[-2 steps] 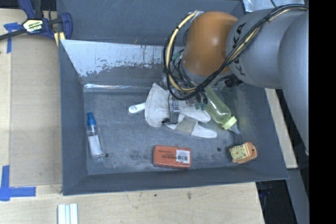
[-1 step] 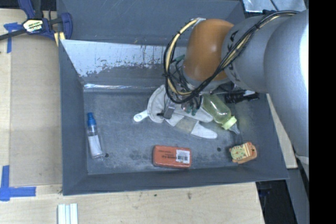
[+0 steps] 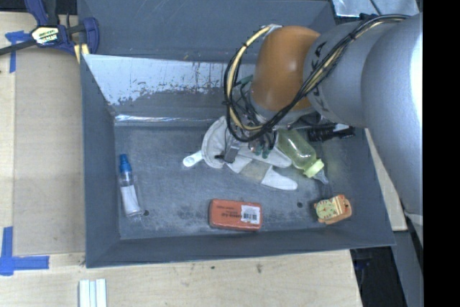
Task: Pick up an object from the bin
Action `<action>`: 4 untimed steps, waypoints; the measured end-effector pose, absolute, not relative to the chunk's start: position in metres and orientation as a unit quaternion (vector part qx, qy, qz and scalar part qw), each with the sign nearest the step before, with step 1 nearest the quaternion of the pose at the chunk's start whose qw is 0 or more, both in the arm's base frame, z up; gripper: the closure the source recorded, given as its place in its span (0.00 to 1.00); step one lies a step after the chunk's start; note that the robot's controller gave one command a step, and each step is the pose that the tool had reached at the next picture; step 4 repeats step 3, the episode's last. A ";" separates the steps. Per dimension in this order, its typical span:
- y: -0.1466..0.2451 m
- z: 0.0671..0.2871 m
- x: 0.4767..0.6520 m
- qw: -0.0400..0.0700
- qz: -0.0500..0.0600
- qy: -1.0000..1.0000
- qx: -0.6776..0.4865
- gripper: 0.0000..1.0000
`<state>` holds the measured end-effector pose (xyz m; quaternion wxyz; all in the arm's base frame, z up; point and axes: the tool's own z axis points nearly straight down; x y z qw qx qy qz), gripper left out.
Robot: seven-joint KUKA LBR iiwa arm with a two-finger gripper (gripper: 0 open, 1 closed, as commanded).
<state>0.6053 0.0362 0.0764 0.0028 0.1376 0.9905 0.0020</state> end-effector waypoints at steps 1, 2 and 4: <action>0.004 0.190 0.604 0.001 0.000 0.989 0.146 1.00; 0.004 0.190 0.604 0.001 0.000 0.989 0.146 1.00; 0.003 0.242 0.616 -0.001 0.000 0.988 0.151 1.00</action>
Offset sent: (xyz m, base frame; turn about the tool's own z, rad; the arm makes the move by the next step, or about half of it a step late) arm 0.0000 0.0000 0.0000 0.0000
